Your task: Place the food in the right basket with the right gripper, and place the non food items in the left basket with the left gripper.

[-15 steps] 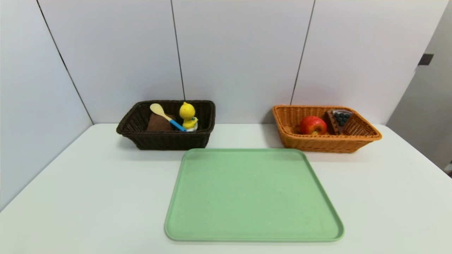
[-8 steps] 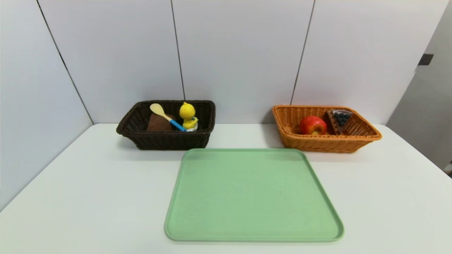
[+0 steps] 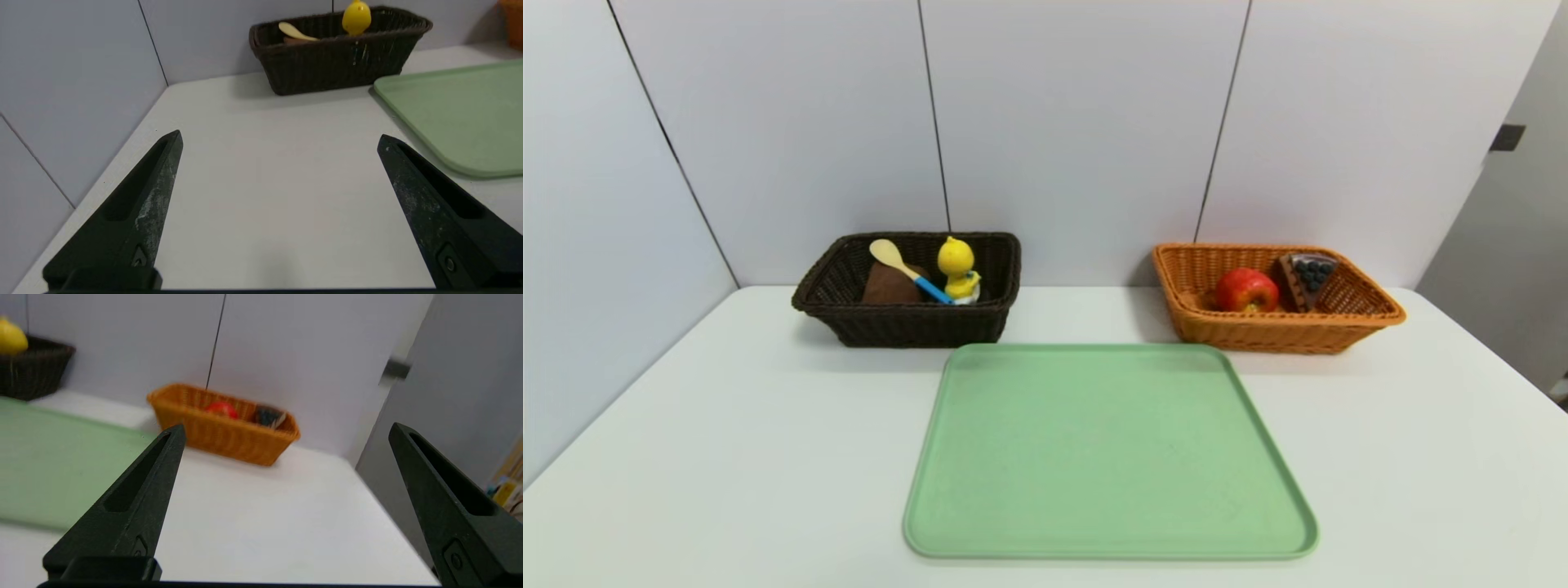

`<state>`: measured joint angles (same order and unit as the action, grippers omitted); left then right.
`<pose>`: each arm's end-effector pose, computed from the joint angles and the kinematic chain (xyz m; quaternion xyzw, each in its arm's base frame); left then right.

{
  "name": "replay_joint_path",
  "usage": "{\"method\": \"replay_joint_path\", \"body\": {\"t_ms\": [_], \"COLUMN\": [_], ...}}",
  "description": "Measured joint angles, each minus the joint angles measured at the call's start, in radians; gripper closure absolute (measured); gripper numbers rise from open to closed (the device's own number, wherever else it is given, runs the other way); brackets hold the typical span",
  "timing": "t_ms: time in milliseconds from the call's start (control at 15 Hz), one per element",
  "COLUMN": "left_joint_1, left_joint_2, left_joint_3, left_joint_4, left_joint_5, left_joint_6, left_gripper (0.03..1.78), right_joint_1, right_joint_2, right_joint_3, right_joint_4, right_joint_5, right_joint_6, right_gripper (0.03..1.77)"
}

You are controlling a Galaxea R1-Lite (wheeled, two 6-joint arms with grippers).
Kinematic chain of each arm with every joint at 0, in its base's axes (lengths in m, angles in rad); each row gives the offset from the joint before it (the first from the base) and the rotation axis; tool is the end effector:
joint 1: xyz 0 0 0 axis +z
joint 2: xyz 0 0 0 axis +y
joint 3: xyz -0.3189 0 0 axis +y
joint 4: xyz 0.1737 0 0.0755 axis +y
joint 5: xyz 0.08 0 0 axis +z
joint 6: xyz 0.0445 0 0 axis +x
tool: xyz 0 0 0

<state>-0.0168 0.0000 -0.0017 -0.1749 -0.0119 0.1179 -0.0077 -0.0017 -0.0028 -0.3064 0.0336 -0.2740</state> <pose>-0.0228 -0.0001 0.0977 0.0585 -0.0889 -0.0091 0.9943 -0.0270 0.0017 0.1138 -0.1381 -0.1551 -0.0085 0.9782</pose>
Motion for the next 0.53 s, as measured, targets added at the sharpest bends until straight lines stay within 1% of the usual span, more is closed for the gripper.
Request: {"method": "replay_joint_path", "body": {"t_ms": [133,200,267,467,533], "left_joint_1": [0.000,0.000,0.000,0.000,0.000], "left_joint_2": [0.000,0.000,-0.001,-0.001,-0.001], "left_joint_3": [0.001,0.002,0.002,0.002,0.002], "left_joint_4": [0.111,0.148,0.147,0.147,0.147], "left_joint_5": [0.004,0.004,0.004,0.008,0.010], "left_joint_6": [-0.018,-0.035,-0.038,-0.067,-0.087], "left_gripper": [0.12,0.12,0.12,0.12,0.12], "right_joint_1": [0.001,0.001,0.001,0.001,0.001], "right_joint_2": [0.000,0.000,0.000,0.000,0.000], "right_joint_3": [0.001,0.001,0.002,0.002,0.002], "right_joint_4": [0.193,0.266,0.297,0.306,0.306], "right_joint_5": [0.020,0.024,0.019,0.000,-0.004], "right_joint_6": [0.011,0.046,0.083,0.182,0.199], "right_gripper": [0.09,0.09,0.09,0.09,0.09]}}
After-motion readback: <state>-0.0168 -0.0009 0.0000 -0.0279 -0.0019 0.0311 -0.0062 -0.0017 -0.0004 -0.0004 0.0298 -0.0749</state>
